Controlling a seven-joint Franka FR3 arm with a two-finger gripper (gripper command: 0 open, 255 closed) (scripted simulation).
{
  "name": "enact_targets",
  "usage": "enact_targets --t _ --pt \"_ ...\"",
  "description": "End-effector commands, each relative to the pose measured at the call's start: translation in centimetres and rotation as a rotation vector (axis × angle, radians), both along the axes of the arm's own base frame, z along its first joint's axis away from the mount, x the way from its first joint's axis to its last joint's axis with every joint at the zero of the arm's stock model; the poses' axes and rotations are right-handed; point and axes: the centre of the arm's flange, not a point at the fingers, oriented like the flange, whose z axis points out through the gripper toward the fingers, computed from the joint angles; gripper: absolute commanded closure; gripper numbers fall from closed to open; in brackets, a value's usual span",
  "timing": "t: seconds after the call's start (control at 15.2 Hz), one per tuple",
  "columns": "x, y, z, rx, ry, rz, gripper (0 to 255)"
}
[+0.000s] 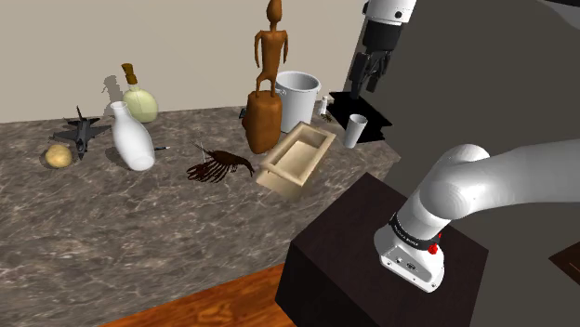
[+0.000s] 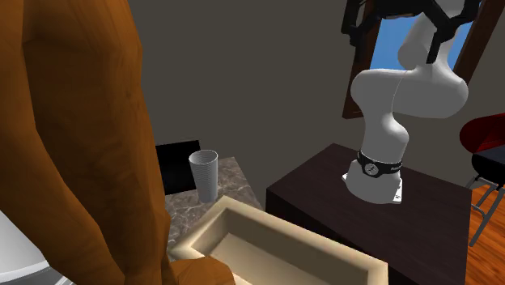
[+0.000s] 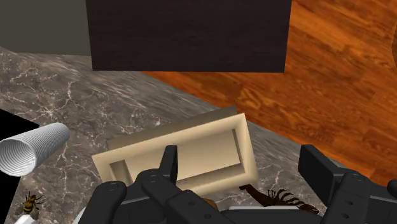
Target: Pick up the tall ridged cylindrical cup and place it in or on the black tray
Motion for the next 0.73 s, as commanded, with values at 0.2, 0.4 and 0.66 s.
enact_targets --t 0.2,0.4,0.66 --pt "0.6 -2.7 -2.6 -0.013 -0.009 0.013 0" --pt "1.3 -5.4 -5.1 -0.026 -0.018 0.027 0" --pt "2.3 -9.0 -8.4 -0.043 -0.031 0.045 0"
